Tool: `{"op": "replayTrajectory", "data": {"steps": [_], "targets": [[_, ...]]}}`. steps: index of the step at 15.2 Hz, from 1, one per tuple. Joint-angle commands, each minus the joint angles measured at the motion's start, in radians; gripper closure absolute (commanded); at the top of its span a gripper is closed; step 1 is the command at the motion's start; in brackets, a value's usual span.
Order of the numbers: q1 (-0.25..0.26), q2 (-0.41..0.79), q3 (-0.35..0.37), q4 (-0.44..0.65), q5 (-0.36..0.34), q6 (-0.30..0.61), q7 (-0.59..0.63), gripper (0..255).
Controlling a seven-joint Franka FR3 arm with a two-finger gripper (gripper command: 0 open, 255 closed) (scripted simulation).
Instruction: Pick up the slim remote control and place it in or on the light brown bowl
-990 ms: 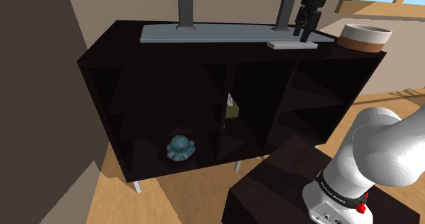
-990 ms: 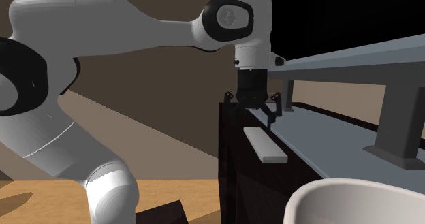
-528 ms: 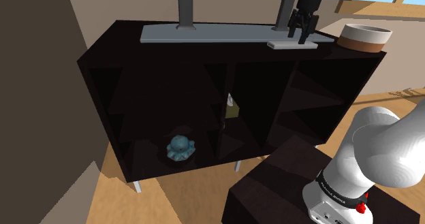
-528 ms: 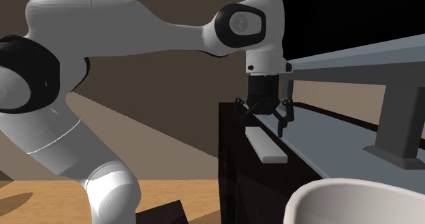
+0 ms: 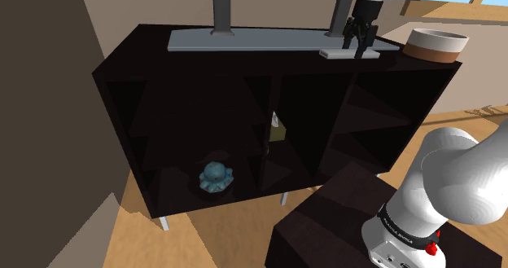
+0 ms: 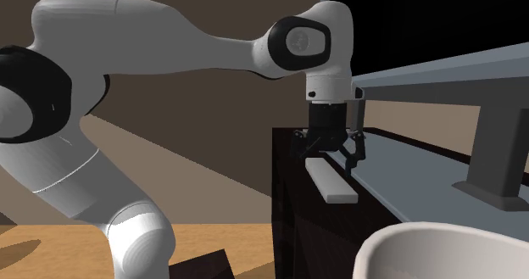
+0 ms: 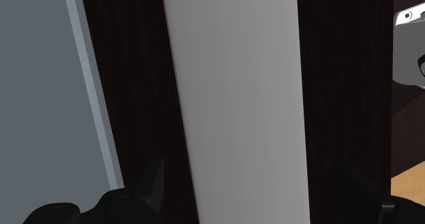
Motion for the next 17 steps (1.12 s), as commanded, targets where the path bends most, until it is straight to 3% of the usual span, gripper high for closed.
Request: {"op": "replayTrajectory", "data": {"steps": [1, 2, 3, 12, 17], "targets": [[0.0, 0.0, 0.0, -0.001, 0.0, 0.0, 0.0, 0], [0.0, 0.0, 0.0, 0.0, 0.0, 0.0, 0.0, 0], [0.0, 0.0, 0.0, 0.0, 0.0, 0.0, 0.0, 255], [0.0, 0.0, 0.0, -0.001, 0.0, 0.0, 0.0, 255], [0.007, 0.019, 0.006, 0.081, 0.012, -0.063, -0.009, 255]]}}
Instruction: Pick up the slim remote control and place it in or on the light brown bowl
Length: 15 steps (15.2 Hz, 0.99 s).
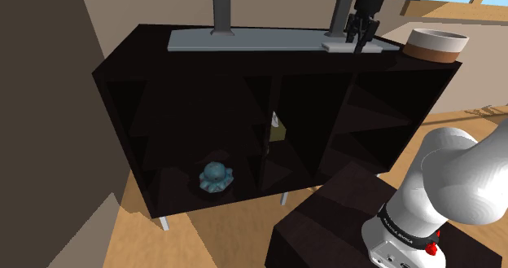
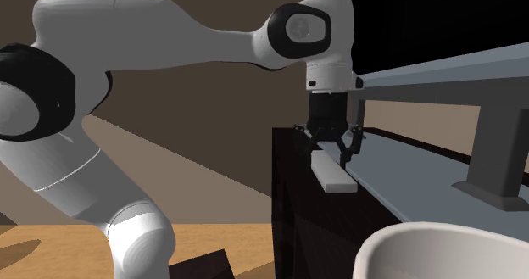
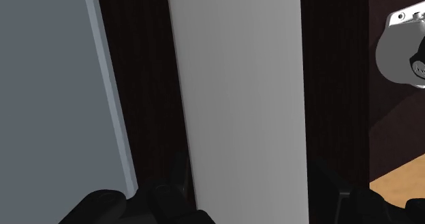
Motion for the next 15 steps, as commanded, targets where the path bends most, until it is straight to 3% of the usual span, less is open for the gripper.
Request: {"op": "replayTrajectory", "data": {"steps": [1, 15], "targets": [[0.003, 0.009, 0.001, 0.035, 0.005, -0.026, -0.005, 255], [0.026, 0.1, -0.001, 0.302, 0.042, -0.207, -0.042, 255]]}}
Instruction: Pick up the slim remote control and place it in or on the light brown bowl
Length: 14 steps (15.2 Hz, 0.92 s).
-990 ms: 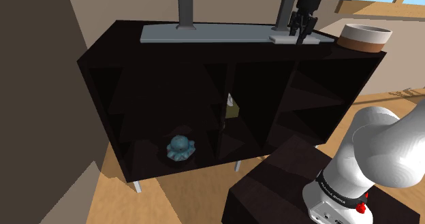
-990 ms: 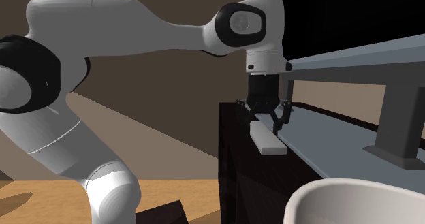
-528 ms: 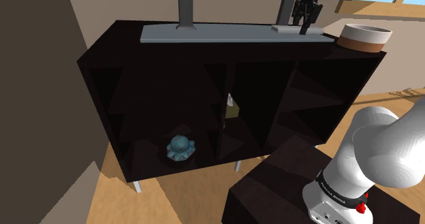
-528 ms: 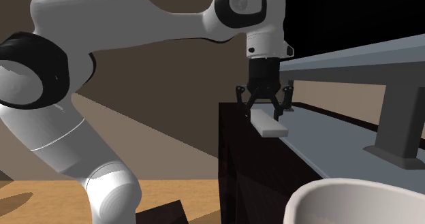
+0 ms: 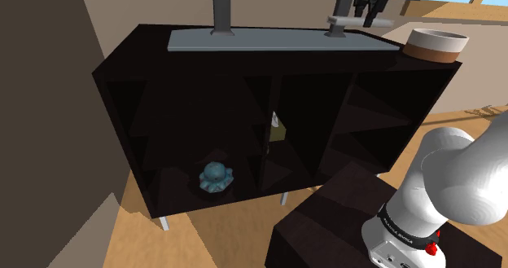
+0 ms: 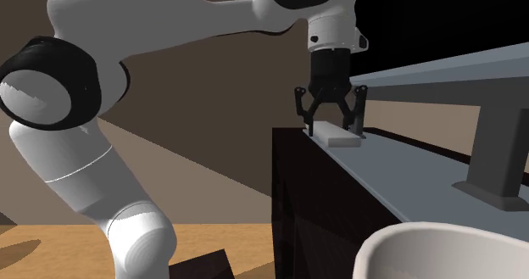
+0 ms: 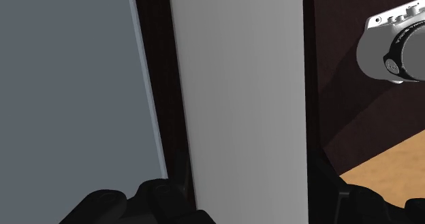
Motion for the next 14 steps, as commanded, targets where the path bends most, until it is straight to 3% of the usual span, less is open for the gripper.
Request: {"op": "replayTrajectory", "data": {"steps": [1, 10, 14], "targets": [[0.003, 0.015, -0.002, 0.04, 0.006, -0.025, -0.006, 255], [0.016, 0.104, -0.027, 0.242, 0.038, -0.145, -0.045, 255], [-0.009, 0.093, -0.096, 0.253, 0.013, -0.15, -0.147, 255]]}}
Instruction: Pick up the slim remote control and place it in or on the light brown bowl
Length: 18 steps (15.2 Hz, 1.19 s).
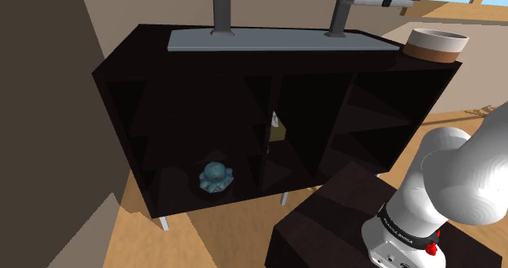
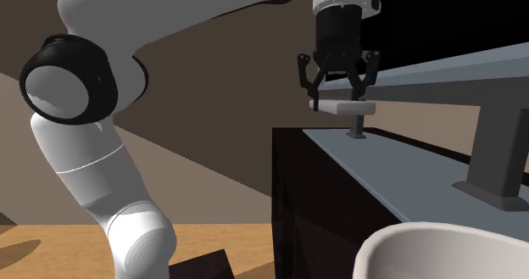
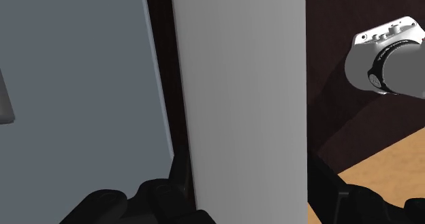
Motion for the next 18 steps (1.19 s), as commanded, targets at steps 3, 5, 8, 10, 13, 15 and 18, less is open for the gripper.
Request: {"op": "replayTrajectory", "data": {"steps": [3, 5, 8, 10, 13, 15, 18], "targets": [[-0.022, 0.002, -0.081, 0.017, -0.018, 0.003, -0.11, 255], [-0.03, 0.014, -0.128, 0.038, -0.021, 0.001, -0.17, 255], [-0.039, 0.046, -0.215, 0.08, -0.014, 0.0, -0.267, 255], [-0.04, 0.079, -0.287, 0.115, 0.002, 0.0, -0.339, 255], [-0.042, 0.162, -0.429, 0.182, 0.061, 0.0, -0.468, 255], [-0.05, 0.261, -0.569, 0.237, 0.153, -0.002, -0.585, 255], [-0.264, 0.519, -0.719, 0.351, 0.432, -0.044, -0.829, 255]]}}
